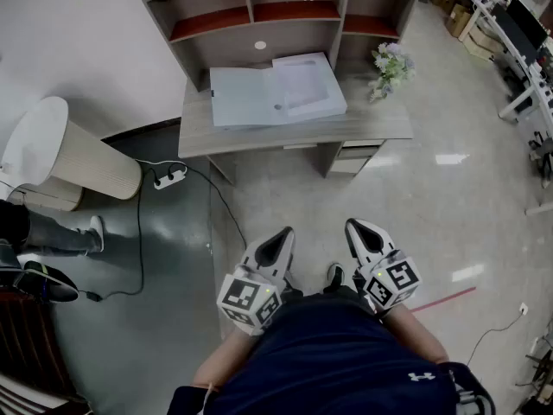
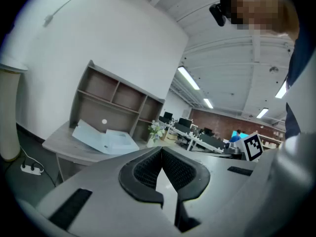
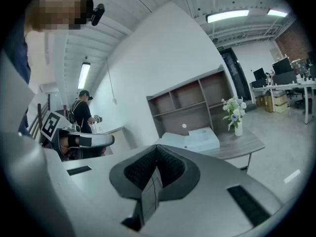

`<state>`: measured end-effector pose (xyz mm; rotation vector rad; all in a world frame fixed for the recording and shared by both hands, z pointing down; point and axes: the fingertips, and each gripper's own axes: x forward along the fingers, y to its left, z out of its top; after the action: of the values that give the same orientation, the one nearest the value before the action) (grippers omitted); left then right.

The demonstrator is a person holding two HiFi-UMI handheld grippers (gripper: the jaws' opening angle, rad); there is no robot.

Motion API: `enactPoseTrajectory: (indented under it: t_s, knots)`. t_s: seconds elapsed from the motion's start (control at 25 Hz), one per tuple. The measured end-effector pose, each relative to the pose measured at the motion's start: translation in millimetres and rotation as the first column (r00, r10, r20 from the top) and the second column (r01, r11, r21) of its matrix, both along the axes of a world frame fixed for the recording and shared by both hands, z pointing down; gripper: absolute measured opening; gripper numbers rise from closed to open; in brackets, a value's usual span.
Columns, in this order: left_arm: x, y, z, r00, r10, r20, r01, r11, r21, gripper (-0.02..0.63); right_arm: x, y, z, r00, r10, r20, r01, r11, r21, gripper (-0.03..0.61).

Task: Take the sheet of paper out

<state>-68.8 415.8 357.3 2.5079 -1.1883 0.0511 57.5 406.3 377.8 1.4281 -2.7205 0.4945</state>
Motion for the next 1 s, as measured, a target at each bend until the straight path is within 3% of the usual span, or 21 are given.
enactPoseTrajectory:
  t_s: [0.16, 0.68, 1.0]
  knots:
    - [18, 12, -7, 0.999, -0.048, 0.005, 0.048, 0.999, 0.000, 0.015, 24, 10, -7, 1.000, -0.013, 0.019, 0.013, 1.000, 0.011, 0.005]
    - [57, 19, -2, 0.997, -0.079, 0.025, 0.079, 0.997, -0.018, 0.015, 59, 17, -10, 0.998, -0.042, 0.049, 0.041, 0.999, 0.025, 0.005]
    - [103, 18, -1, 0.995, -0.094, 0.035, 0.095, 0.995, -0.020, 0.015, 108, 10, -10, 0.997, -0.046, 0.054, 0.045, 0.999, 0.022, 0.005]
